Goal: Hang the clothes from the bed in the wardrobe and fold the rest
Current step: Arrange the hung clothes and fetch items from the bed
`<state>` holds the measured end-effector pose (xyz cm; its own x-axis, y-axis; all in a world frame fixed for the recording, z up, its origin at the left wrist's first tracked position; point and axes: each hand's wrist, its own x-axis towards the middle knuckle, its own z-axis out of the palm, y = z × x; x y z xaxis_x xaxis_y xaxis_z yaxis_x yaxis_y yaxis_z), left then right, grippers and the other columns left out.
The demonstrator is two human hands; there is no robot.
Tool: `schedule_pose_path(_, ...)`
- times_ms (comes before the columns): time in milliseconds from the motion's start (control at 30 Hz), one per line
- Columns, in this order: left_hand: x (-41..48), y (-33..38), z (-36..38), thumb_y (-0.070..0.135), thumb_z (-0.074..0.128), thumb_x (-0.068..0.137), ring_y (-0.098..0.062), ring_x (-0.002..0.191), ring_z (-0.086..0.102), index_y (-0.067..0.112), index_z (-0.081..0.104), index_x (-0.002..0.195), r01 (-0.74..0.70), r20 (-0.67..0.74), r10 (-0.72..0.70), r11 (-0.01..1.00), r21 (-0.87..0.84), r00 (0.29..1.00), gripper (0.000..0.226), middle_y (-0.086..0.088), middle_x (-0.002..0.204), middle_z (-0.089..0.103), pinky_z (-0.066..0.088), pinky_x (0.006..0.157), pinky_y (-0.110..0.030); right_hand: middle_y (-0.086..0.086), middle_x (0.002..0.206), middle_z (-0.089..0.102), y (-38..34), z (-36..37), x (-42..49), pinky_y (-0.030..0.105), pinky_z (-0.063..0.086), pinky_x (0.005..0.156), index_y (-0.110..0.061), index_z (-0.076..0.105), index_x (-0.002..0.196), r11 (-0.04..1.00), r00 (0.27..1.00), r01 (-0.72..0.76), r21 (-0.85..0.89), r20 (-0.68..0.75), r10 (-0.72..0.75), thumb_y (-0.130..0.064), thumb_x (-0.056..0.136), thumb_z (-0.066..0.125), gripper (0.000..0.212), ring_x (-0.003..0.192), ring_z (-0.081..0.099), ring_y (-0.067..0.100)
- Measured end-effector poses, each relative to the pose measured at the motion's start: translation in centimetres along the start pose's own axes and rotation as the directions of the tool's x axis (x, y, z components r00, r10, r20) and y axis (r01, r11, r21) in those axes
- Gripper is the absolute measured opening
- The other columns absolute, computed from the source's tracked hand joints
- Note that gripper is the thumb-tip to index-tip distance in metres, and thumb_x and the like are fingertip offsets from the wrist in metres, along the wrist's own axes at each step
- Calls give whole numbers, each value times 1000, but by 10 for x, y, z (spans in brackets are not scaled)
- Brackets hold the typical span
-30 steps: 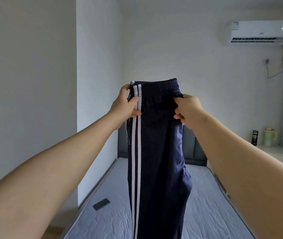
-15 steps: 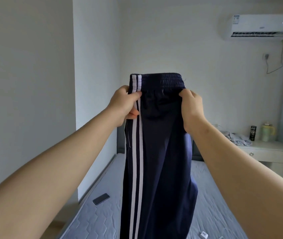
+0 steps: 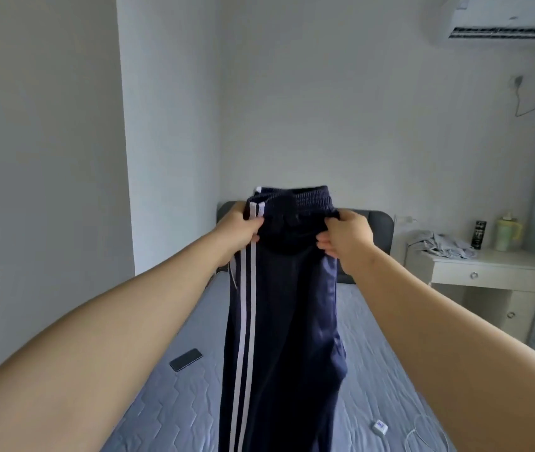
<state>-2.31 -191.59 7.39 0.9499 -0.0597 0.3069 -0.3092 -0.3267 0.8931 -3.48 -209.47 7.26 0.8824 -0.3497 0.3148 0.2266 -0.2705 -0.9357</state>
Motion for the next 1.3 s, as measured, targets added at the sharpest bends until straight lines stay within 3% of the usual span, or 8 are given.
schedule_pose_path(133,17,23,-8,28,47,96,-19,102,58,32,43,99,-238,-75,236,971,-21,969,6,11,96,55,45,84,-26,-2,75,60,-15,-6,7,26,40,59,-29,53,76,981,984,174,81,-46,-171,-15,92,39,25,67,52,13)
schedule_pose_path(233,18,37,-15,27,46,96,-15,105,54,37,43,96,-346,-115,340,938,-36,933,11,14,95,54,41,83,-22,-5,74,55,-22,-7,3,26,37,59,-32,55,82,948,965,262,178,-40,-259,-15,90,41,23,64,43,10)
schedule_pose_path(467,-16,26,-21,20,49,95,-11,108,53,36,48,95,-367,-94,360,926,-83,928,15,16,97,55,39,98,-24,-8,78,59,-8,-11,-28,26,43,73,-34,58,79,924,962,270,270,-43,-268,-17,86,49,20,74,50,9)
schedule_pose_path(633,-69,-21,-9,20,48,95,-7,89,65,36,49,97,-176,-52,173,981,-78,984,17,13,101,60,48,72,-15,6,80,41,36,-6,-64,30,31,61,-3,45,64,954,985,170,246,-54,-162,-15,77,51,19,67,36,16)
schedule_pose_path(733,-107,-55,5,20,49,94,-1,71,67,37,52,93,-33,-21,32,999,-37,999,17,14,97,62,46,67,-20,3,67,35,67,-4,-90,30,22,61,-5,38,61,959,1000,14,282,0,-15,-7,74,48,17,67,29,17)
schedule_pose_path(933,-205,-110,19,26,66,66,-6,87,62,33,70,71,172,22,-171,979,-110,985,9,19,77,70,45,77,-23,-6,55,25,135,-8,-187,30,16,57,-20,28,51,923,959,-279,264,31,281,-4,75,44,32,61,19,14)
schedule_pose_path(1133,-293,-181,28,6,57,85,-14,99,59,16,64,100,424,187,-397,895,-140,899,19,-1,103,67,41,85,-25,-6,51,28,187,-9,-295,26,18,51,-18,28,52,860,875,-480,173,18,484,-3,77,43,33,52,21,12)
schedule_pose_path(1300,-358,-234,42,10,59,85,-22,98,63,23,64,93,580,245,-543,808,-107,803,16,-6,102,69,46,90,-34,2,59,39,238,-16,-369,27,25,55,-10,43,60,783,785,-619,57,21,619,-5,78,46,19,59,33,18)
